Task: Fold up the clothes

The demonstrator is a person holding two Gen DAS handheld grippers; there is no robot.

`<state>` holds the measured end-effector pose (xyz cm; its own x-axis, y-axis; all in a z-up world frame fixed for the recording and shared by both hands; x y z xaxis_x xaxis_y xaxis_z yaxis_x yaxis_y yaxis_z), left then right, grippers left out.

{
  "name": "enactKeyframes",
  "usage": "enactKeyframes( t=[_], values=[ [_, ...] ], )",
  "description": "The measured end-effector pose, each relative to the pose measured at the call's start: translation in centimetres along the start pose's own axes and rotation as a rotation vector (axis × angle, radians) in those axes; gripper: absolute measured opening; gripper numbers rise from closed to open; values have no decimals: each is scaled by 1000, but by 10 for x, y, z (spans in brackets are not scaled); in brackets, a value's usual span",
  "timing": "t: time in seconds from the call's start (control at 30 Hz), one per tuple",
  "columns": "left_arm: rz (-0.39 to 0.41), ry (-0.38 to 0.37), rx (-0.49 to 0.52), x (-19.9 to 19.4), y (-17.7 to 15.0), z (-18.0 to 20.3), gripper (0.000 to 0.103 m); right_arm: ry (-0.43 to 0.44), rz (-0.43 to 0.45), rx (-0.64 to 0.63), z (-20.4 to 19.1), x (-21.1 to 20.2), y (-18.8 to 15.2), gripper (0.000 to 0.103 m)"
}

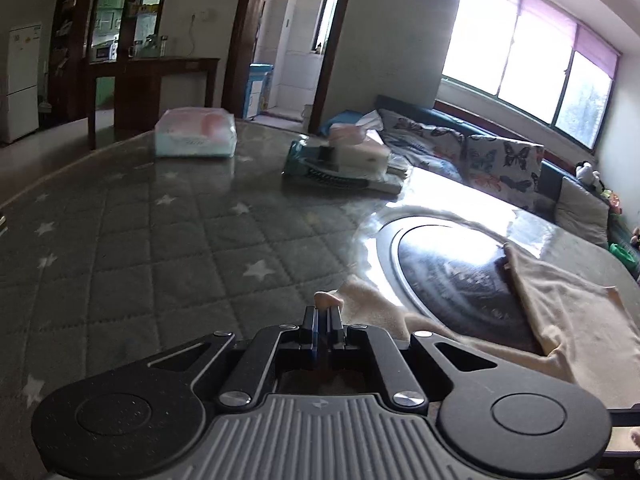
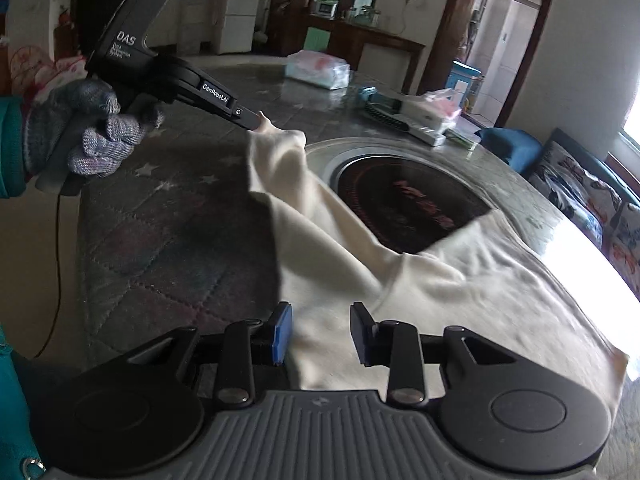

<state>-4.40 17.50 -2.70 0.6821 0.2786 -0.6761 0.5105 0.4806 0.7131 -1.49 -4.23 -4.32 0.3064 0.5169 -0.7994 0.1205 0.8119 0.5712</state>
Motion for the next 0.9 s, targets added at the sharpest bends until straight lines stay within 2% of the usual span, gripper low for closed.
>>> enactKeyframes(
  t=[0.13,0.23,0.43,0.57,0.7,0.83,0.9],
  values=[
    [2,24,-2,0,-4,-8,4,19,-23,17,-4,12,0,27],
    [25,34,6,-3,-1,-8,4,48,-32,30,-6,13,-1,13],
    [-35,51,-7,9,-3,-13,7,77,-53,8,-10,12,-2,12],
    [-17,78,0,2,3,-16,8,89,-30,10,-7,7,6,13],
    [-5,21,19,-5,11,-1,8,87,2,67,5,11,21,13],
    [-51,-60,88,4,9,28,8,104,-9,92,8,28,31,17],
    [-72,-58,130,14,6,37,8,126,-17,102,6,36,35,18]
  ],
)
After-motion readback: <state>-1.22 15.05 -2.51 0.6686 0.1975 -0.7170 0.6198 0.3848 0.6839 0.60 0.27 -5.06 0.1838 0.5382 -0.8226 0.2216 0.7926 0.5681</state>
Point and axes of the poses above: each gripper's, at about its wrist camera, not at the fingertips, and x roughly the way its jaws point, z to its right, y to its top, the point moved 10 cm from there along x, roughly the way its jaws point, and after that the axes turned 8 degrees about -z, right-handed, at the moved point
